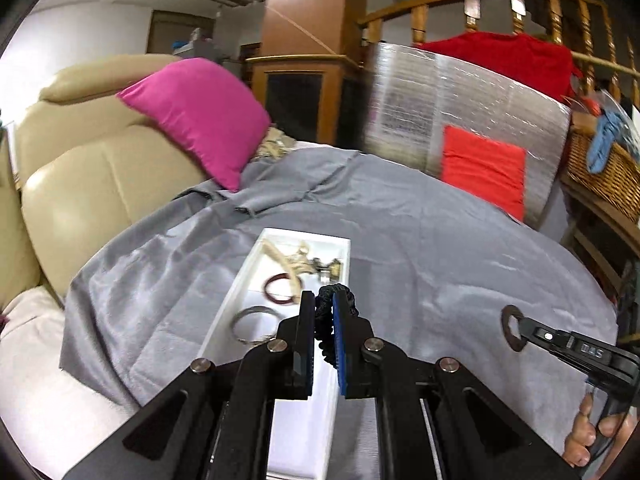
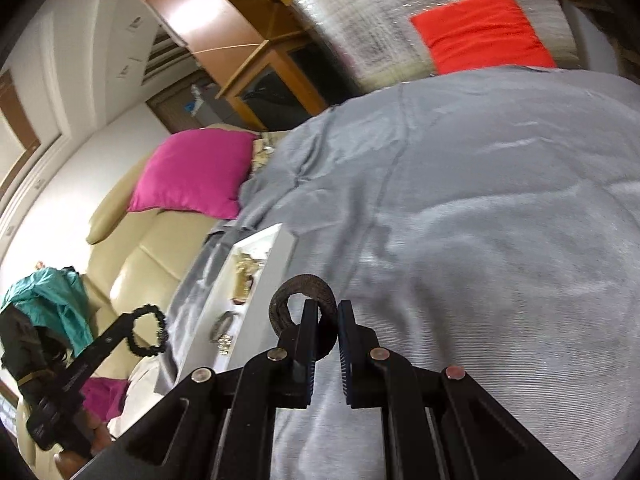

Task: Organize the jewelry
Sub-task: 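Carry the scrunchie with the left tool while the right tool carries the hair tie toward the box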

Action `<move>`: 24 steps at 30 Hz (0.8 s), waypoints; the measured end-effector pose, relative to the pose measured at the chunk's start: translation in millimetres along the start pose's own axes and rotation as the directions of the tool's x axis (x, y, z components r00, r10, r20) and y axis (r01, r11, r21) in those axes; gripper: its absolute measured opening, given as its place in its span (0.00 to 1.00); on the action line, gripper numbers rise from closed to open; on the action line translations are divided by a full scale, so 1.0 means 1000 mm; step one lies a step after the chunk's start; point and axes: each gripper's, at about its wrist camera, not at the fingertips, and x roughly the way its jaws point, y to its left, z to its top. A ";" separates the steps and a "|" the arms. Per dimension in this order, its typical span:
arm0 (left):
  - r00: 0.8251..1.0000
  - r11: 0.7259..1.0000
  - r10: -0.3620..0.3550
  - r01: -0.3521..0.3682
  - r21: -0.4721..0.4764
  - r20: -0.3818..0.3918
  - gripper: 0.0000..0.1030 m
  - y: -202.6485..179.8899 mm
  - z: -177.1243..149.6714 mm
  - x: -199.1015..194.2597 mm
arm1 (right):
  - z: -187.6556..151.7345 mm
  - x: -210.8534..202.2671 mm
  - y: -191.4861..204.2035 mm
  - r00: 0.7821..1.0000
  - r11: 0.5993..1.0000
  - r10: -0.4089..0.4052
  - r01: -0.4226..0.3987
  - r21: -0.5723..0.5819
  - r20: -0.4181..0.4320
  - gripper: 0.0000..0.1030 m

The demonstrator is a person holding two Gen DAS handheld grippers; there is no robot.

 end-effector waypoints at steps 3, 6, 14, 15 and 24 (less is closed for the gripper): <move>1.000 1.000 0.015 -0.015 -0.023 -0.007 0.09 0.015 0.000 0.002 | 0.000 0.004 0.019 1.000 0.999 0.024 -0.024 -0.034 -0.007 0.11; 1.000 0.999 0.016 -0.017 -0.042 -0.019 0.09 0.029 -0.001 0.006 | -0.001 0.011 0.042 0.998 0.996 0.049 -0.050 -0.075 -0.027 0.11; 0.998 0.998 0.024 -0.027 -0.049 -0.065 0.09 0.049 -0.009 0.018 | -0.007 0.053 0.105 0.992 0.983 0.086 -0.100 -0.153 -0.096 0.11; 0.998 0.999 0.021 -0.025 -0.047 -0.067 0.09 0.049 -0.010 0.018 | -0.008 0.060 0.113 0.990 0.981 0.086 -0.104 -0.165 -0.109 0.11; 0.994 0.999 -0.022 0.019 -0.036 -0.109 0.09 0.056 -0.018 0.022 | -0.002 0.105 0.137 0.981 0.978 0.065 -0.100 -0.184 -0.184 0.11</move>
